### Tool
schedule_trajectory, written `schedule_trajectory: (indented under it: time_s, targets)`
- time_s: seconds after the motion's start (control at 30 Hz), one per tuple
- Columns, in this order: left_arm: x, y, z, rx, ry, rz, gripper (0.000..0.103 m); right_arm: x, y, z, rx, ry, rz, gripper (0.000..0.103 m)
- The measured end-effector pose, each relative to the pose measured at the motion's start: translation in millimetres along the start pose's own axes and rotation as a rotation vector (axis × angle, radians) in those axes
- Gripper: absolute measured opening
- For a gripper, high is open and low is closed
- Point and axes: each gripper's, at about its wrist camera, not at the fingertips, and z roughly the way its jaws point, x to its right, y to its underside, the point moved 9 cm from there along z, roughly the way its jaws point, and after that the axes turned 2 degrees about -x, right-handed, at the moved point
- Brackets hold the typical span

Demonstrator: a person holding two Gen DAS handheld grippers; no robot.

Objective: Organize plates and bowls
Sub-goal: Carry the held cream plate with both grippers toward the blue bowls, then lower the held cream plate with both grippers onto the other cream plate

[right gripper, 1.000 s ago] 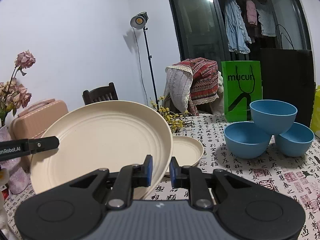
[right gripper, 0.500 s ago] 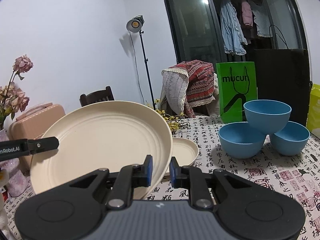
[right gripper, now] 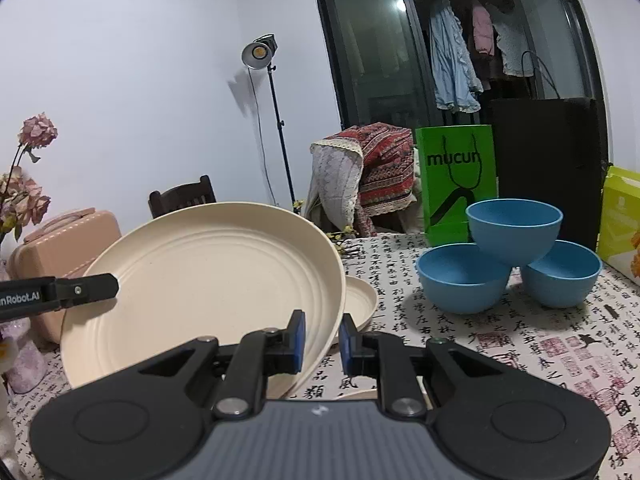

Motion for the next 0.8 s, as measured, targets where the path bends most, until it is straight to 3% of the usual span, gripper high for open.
schedule_trajectory:
  time_s: [0.8]
  targets:
    - [31,18,6,-0.037,0.057,0.028,0.015,31,12,-17,-0.006,0.065,0.014,0.017]
